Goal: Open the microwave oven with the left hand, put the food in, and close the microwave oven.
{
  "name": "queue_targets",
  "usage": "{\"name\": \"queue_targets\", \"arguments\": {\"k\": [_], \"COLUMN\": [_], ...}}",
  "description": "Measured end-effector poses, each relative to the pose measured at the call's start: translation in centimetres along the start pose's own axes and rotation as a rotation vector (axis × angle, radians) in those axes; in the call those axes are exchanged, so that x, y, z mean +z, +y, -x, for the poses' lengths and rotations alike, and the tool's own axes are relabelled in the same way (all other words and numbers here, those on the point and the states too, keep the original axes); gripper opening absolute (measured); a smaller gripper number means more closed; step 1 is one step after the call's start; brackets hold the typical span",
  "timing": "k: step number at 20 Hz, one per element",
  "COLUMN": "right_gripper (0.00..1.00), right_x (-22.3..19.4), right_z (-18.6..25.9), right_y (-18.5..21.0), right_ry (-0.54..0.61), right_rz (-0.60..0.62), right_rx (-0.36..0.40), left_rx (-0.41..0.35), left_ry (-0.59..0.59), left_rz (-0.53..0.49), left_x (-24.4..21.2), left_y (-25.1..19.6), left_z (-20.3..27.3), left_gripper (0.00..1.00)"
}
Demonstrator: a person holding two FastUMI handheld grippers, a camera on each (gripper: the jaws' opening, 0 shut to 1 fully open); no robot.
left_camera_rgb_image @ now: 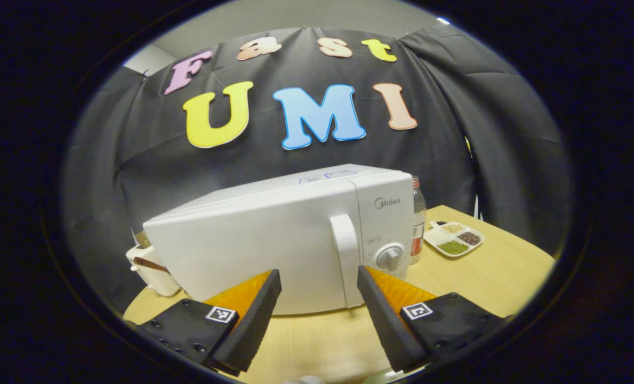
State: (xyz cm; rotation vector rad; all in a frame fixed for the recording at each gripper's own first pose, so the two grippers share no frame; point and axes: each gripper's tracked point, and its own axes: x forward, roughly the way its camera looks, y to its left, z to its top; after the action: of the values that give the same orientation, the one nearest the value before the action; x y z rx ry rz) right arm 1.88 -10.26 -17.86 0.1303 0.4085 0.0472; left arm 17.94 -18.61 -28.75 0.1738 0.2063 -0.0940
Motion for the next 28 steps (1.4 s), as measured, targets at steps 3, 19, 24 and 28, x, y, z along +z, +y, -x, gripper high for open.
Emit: {"name": "queue_targets", "arguments": {"k": [3,19,24,28], "right_gripper": [0.98,0.93,0.98,0.98], "right_x": [1.4,11.0,12.8,12.7], "right_z": [0.5,4.2,5.5,5.5], "right_y": [0.6,3.9,4.9,5.8], "right_ry": [-0.047,-0.306,-0.364,-0.355], "right_rz": [0.018,0.021,0.014,0.007], "right_rx": [0.020,0.033,0.037,0.058], "left_rx": [-0.005,0.101,0.116,0.161], "left_ry": [-0.011,-0.223,-0.242,-0.245], "left_rz": [0.037,0.153,0.174,0.177], "left_x": [2.5,21.9,23.2,22.8], "left_y": [0.5,12.1,13.9,15.3], "left_z": [3.9,24.4,27.4,28.3], "left_gripper": [1.00,1.00,1.00,0.97]}}
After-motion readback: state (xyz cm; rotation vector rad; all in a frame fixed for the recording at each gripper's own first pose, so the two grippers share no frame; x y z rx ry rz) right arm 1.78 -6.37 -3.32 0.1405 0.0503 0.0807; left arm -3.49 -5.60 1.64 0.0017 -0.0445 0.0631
